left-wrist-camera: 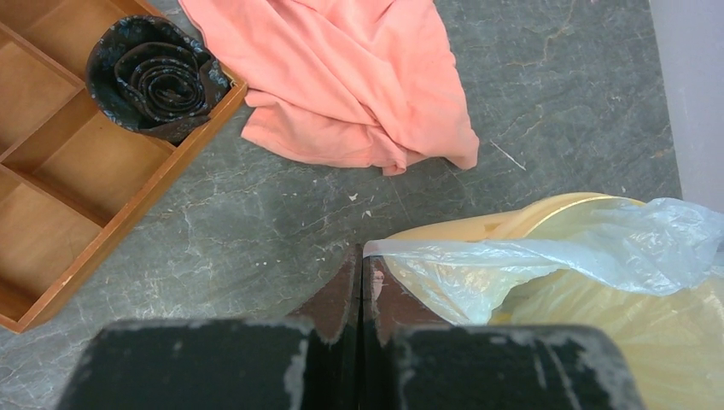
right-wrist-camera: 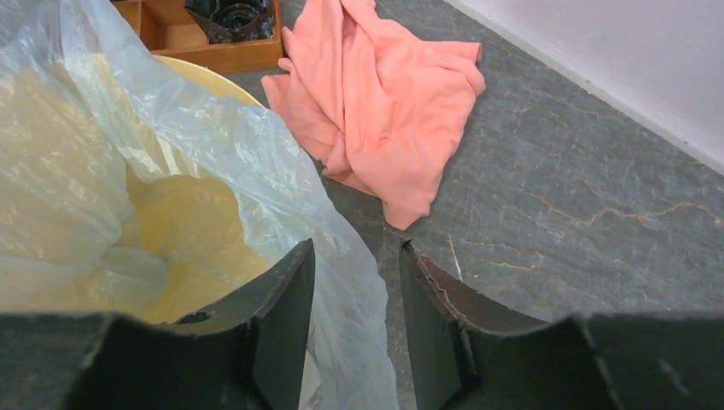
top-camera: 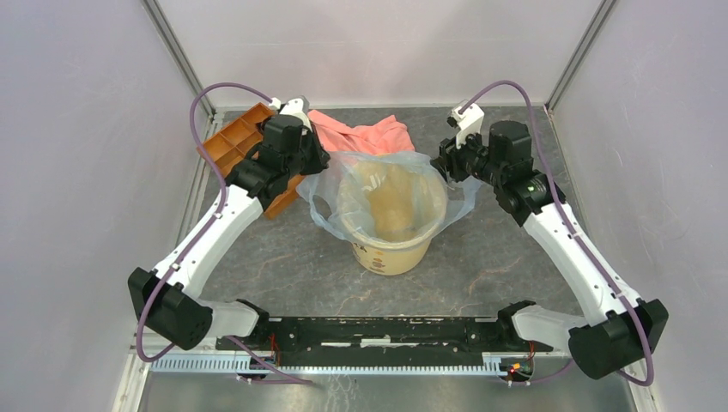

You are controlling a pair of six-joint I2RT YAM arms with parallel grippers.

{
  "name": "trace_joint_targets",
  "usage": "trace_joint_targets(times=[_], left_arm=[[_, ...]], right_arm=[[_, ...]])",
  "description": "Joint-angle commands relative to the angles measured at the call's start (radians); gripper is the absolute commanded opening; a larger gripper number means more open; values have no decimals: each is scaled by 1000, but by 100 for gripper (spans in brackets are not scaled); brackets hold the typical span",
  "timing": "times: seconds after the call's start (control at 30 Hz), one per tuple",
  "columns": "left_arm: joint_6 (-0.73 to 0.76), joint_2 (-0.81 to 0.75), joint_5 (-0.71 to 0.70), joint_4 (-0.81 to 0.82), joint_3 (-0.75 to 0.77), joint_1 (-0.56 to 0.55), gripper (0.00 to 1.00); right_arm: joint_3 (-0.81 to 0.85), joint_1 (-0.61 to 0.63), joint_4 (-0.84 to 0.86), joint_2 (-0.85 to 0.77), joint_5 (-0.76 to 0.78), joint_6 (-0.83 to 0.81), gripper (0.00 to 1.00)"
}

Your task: Put the trash bags into the trash bin

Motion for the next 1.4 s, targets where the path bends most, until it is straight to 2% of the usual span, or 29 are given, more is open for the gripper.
trace_joint_targets(times=[0.0,0.13,0.17,0.27,0.4,0.8,1.03,1.2,1.37], left_arm=[[-51,4,22,66,3,9,2],[-52,18,28,71,12,11,2],[-52,21,26,73,11,11,2],[-50,33,21,81,1,16,2],[-60,55,40,107,-20,25,2],[-84,140,97,185,-78,57,2],[-93,114,158,211,-167,65,2],[-90,68,244,234,-142,64,2],[-111,74,287,242,-62,64,2]], right_arm=[[13,-7,38,35,-21,13,46],[16,-8,29,63,-19,5,49],[10,-9,38,63,-14,5,47],[-12,-15,79,63,-6,18,20],[-25,-28,117,90,-10,36,0],[-104,-56,200,162,-15,86,0],[-181,-59,216,152,-22,91,0],[-132,-58,187,97,-17,91,0],[-81,-60,225,82,-2,166,0]])
